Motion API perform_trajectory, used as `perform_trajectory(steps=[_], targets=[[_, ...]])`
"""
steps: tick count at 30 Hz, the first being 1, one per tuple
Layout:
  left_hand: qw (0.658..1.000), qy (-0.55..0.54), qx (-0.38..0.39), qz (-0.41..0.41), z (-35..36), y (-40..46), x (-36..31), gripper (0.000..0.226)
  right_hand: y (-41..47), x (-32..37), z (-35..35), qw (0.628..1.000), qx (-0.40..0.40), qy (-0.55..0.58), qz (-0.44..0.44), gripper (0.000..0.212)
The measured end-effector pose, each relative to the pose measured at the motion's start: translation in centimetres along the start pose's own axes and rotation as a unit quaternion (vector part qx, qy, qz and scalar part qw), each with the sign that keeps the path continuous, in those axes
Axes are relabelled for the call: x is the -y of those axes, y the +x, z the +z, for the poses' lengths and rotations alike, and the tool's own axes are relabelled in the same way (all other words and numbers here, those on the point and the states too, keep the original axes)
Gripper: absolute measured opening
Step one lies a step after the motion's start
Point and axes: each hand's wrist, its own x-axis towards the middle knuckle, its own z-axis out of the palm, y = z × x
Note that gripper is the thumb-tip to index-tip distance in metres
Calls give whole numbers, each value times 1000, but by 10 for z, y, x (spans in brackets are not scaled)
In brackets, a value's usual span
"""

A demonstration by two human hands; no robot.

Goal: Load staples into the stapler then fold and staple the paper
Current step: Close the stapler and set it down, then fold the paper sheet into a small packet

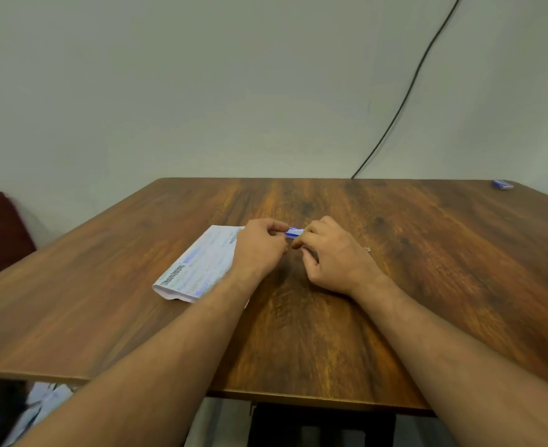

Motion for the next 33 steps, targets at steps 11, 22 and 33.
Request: perform_trajectory(steps=[11,22,33], targets=[[944,330,5,20,-59,0,37,44,34,60,42,984,141,95,57,40],[902,410,-55,-122,-58,-4,42,65,30,57,39,969,143,151,133,35],[972,122,-82,-183,-86,-7,18,61,18,53,22,928,32,295,228,39]])
